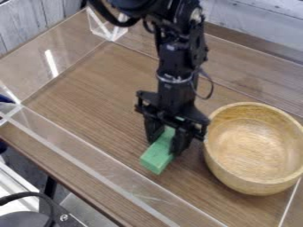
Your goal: Put the green block in the brown bowl
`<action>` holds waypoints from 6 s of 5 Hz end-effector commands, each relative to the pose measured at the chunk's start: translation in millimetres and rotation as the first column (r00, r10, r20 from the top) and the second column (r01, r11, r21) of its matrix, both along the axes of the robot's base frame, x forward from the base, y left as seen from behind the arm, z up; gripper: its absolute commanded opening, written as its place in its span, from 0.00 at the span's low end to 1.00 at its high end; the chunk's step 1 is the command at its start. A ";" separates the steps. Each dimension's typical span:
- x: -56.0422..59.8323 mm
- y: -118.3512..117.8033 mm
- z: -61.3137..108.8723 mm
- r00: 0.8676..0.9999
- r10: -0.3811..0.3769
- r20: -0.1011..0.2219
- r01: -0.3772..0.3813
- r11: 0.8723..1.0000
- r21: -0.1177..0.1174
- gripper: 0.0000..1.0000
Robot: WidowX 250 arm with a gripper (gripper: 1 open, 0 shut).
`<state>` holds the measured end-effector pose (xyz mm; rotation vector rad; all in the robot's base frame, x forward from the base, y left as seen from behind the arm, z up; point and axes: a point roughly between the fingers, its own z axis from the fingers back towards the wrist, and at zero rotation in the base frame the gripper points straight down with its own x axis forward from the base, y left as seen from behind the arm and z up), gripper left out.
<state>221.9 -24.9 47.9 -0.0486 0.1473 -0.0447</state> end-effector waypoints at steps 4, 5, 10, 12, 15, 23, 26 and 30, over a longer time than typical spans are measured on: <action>56.6 -25.7 36.8 0.995 -0.035 0.096 0.037 0.999 -0.020 0.00; 56.9 14.4 33.1 0.995 0.012 0.095 -0.012 1.000 -0.007 0.00; 44.3 -64.0 18.9 0.981 -0.170 0.091 0.174 0.984 -0.030 0.00; 45.1 -81.8 15.5 0.973 -0.211 0.088 0.215 0.976 -0.032 0.00; 50.2 -70.0 18.2 0.980 -0.180 0.088 0.182 0.983 -0.026 0.00; 62.1 -44.9 20.4 0.990 -0.112 0.083 0.114 0.993 -0.024 0.00; 65.8 -35.1 18.5 0.993 -0.089 0.077 0.091 0.996 -0.024 0.00; 66.5 -27.0 10.6 0.996 -0.073 0.058 0.075 0.997 -0.026 0.00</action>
